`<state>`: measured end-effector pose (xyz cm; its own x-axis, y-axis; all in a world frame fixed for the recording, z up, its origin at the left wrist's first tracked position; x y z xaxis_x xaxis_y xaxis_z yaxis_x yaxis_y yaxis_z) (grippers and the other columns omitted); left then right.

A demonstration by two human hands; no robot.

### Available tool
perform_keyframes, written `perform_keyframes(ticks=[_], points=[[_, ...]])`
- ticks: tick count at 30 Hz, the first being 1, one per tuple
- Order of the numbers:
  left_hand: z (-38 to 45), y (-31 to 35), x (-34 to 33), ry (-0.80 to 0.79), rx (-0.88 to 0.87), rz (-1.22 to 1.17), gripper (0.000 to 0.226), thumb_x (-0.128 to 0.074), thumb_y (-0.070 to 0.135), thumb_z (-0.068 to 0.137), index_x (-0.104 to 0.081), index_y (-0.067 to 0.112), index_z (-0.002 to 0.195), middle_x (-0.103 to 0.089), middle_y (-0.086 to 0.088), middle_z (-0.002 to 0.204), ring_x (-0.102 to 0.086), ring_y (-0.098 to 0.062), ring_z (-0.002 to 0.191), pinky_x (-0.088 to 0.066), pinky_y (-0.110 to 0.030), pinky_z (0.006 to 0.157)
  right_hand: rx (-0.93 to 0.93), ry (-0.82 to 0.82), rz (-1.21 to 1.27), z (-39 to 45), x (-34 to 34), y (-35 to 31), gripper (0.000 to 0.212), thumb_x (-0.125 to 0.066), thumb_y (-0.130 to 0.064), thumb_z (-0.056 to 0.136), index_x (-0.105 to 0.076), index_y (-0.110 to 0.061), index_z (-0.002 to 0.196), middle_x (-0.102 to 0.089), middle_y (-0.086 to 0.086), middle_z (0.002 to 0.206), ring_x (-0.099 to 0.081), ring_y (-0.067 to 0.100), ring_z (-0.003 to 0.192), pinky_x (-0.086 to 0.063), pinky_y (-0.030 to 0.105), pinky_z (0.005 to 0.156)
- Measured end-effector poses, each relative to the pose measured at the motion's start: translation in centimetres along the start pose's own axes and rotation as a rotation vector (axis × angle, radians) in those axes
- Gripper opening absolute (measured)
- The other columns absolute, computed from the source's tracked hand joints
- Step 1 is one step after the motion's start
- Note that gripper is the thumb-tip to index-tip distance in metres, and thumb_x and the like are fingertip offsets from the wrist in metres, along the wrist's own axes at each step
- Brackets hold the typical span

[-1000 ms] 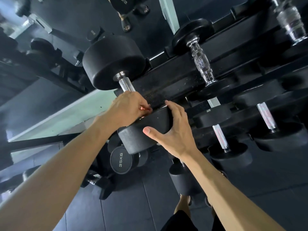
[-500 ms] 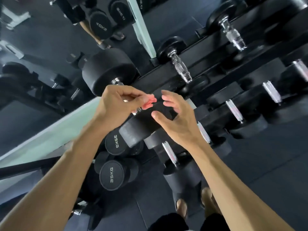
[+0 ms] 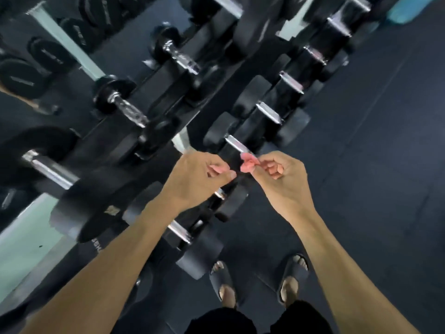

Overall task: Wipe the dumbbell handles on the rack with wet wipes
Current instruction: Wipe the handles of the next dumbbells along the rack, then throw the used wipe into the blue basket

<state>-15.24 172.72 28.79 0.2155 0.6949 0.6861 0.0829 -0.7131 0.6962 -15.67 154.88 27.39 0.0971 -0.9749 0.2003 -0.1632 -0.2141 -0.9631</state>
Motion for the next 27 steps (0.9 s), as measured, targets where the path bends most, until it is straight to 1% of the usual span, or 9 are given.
perform_keyframes(ticks=[3, 5, 7, 9, 12, 14, 21, 25, 27], points=[[3.4, 5.6, -6.7, -0.066, -0.081, 0.291, 0.027, -0.070, 0.046, 0.085, -0.074, 0.023, 0.099, -0.070, 0.008, 0.096, -0.066, -0.011, 0.091, -0.054, -0.036, 0.083, -0.023, 0.124, -0.050, 1.5, 8.8, 2.5, 0.005, -0.071, -0.013, 0.088, -0.072, -0.016, 0.085, -0.076, -0.015, 0.086, -0.070, 0.006, 0.081, -0.055, 0.023, 0.076], [5.9, 9.9, -11.0, -0.077, -0.140, 0.428, 0.034, -0.066, 0.049, 0.088, -0.071, 0.024, 0.111, -0.067, 0.007, 0.106, -0.062, -0.015, 0.102, -0.052, -0.038, 0.083, -0.041, 0.171, -0.081, 2.8, 14.6, 3.7, 0.005, -0.072, -0.018, 0.088, -0.071, -0.017, 0.084, -0.075, -0.020, 0.086, -0.068, 0.005, 0.081, -0.054, 0.024, 0.077], [8.4, 14.3, -14.9, -0.077, -0.189, 0.485, 0.039, -0.063, 0.051, 0.089, -0.067, 0.025, 0.118, -0.063, 0.007, 0.109, -0.058, -0.013, 0.106, -0.051, -0.035, 0.081, -0.022, 0.187, -0.116, 4.6, 20.2, 4.2, 0.008, -0.071, -0.022, 0.090, -0.071, -0.020, 0.082, -0.075, -0.019, 0.089, -0.069, 0.006, 0.085, -0.055, 0.026, 0.080], [10.9, 18.6, -18.4, -0.086, -0.228, 0.509, 0.041, -0.060, 0.052, 0.090, -0.063, 0.026, 0.120, -0.062, 0.008, 0.108, -0.058, -0.013, 0.106, -0.049, -0.033, 0.079, -0.015, 0.215, -0.143, 6.3, 25.7, 4.6, 0.010, -0.071, -0.025, 0.090, -0.071, -0.020, 0.081, -0.075, -0.018, 0.091, -0.069, 0.004, 0.088, -0.056, 0.026, 0.081], [14.4, 23.7, -22.4, -0.105, -0.223, 0.498, 0.040, -0.059, 0.053, 0.090, -0.061, 0.026, 0.119, -0.063, 0.009, 0.110, -0.060, -0.012, 0.105, -0.052, -0.035, 0.081, -0.010, 0.236, -0.174, 9.1, 32.8, 4.7, 0.011, -0.072, -0.022, 0.090, -0.069, -0.020, 0.079, -0.073, -0.027, 0.087, -0.065, -0.009, 0.083, -0.049, 0.012, 0.073], [16.6, 26.5, -24.6, -0.121, -0.225, 0.513, 0.037, -0.058, 0.053, 0.091, -0.061, 0.026, 0.116, -0.062, 0.009, 0.109, -0.061, -0.012, 0.103, -0.052, -0.035, 0.080, -0.005, 0.254, -0.196, 11.1, 36.8, 4.9, 0.011, -0.072, -0.021, 0.090, -0.069, -0.019, 0.079, -0.072, -0.029, 0.084, -0.062, -0.013, 0.077, -0.044, 0.006, 0.069], [27.9, 33.6, -29.3, -0.104, -0.248, 0.529, 0.033, -0.057, 0.052, 0.092, -0.066, 0.023, 0.106, -0.065, 0.007, 0.100, -0.065, -0.014, 0.094, -0.054, -0.037, 0.076, 0.017, 0.318, -0.212, 21.0, 47.6, 5.3, 0.012, -0.073, -0.026, 0.088, -0.068, -0.023, 0.077, -0.071, -0.030, 0.081, -0.061, -0.006, 0.072, -0.044, 0.008, 0.068], [36.8, 37.9, -31.4, -0.108, -0.264, 0.509, 0.033, -0.058, 0.050, 0.092, -0.068, 0.023, 0.108, -0.068, 0.008, 0.101, -0.066, -0.013, 0.094, -0.053, -0.034, 0.074, 0.011, 0.336, -0.246, 29.1, 53.4, 5.3, 0.011, -0.073, -0.025, 0.089, -0.070, -0.019, 0.080, -0.063, -0.040, 0.072, -0.059, -0.010, 0.071, -0.042, 0.005, 0.067], [41.7, 40.4, -32.3, -0.126, -0.263, 0.504, 0.034, -0.058, 0.050, 0.092, -0.068, 0.023, 0.109, -0.067, 0.008, 0.102, -0.066, -0.013, 0.094, -0.055, -0.036, 0.075, 0.003, 0.350, -0.244, 33.5, 56.6, 4.9, 0.010, -0.071, -0.022, 0.090, -0.070, -0.020, 0.080, -0.065, -0.037, 0.073, -0.060, -0.010, 0.072, -0.043, 0.004, 0.066]])
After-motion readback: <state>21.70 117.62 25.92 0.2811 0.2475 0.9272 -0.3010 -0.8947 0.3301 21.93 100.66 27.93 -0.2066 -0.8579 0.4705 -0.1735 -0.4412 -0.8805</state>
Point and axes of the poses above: each hand's wrist, its own z-axis towards the middle knuckle, its own x-axis out of the back of the hand, y = z × x, the point moved 10 cm from there along z, towards the middle knuckle
